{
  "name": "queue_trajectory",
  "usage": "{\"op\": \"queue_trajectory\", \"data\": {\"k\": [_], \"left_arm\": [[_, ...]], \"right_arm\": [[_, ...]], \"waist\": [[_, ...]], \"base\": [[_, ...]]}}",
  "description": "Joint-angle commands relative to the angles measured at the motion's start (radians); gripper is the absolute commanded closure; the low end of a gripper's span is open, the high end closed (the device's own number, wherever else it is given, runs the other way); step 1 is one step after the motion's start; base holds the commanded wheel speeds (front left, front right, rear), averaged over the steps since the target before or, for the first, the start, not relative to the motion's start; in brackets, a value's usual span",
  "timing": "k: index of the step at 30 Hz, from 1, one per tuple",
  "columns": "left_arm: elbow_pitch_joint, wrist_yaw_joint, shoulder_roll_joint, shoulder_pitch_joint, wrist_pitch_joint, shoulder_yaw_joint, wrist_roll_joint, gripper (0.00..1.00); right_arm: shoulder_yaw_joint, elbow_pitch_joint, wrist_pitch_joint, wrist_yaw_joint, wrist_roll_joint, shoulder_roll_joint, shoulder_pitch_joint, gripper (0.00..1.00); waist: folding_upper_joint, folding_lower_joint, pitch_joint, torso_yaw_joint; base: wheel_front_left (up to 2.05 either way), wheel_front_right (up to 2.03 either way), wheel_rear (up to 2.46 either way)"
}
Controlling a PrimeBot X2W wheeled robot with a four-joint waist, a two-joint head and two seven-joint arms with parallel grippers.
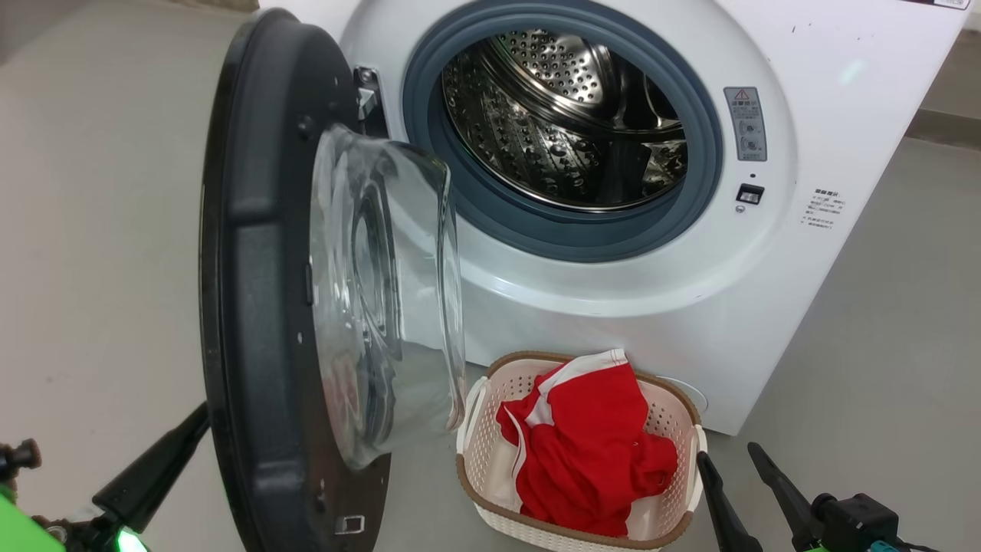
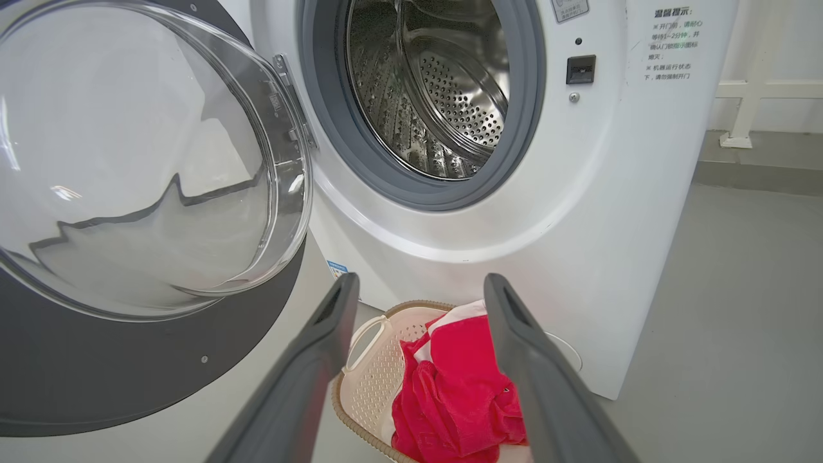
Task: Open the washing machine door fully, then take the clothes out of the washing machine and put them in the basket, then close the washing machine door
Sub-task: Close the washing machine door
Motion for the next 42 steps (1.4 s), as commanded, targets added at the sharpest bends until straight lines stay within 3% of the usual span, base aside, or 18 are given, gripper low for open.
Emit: {"op": "queue_trajectory", "data": {"k": [1,9,19,29,42], "left_arm": [[-0.03,-0.006,0.022,-0.045,0.017,0.054,-0.002,1.0],[-0.052,-0.006,-0.073,-0.073,0.185,0.121,0.04,1.0],[-0.104,-0.006,-0.197,-0.113,0.279,0.114,0.138,1.0],[-0.097,-0.006,-0.294,-0.164,0.285,0.042,0.219,1.0],[-0.06,-0.006,-0.323,-0.243,0.224,-0.029,0.243,1.0]], "right_arm": [[0.013,-0.026,-0.006,0.006,-0.012,-0.004,-0.025,0.0],[0.012,-0.025,-0.006,0.006,-0.014,-0.003,-0.031,0.0],[0.004,-0.027,-0.006,0.006,-0.014,-0.005,-0.04,0.0],[0.003,-0.027,-0.006,0.006,-0.014,-0.004,-0.052,0.0],[-0.001,-0.034,-0.006,0.006,-0.017,-0.007,-0.071,0.0]], "waist": [[-0.0001,0.0,0.001,0.0],[-0.0001,0.0,0.008,-0.003],[-0.0001,0.0,0.021,-0.02],[-0.0001,0.0,0.035,-0.052],[-0.0001,0.0,0.07,-0.138]], "base": [[0.0,0.0,0.0],[0.0,0.0,0.0],[0.0,0.0,0.0],[0.0,0.0,0.0],[0.0,0.0,0.0]]}}
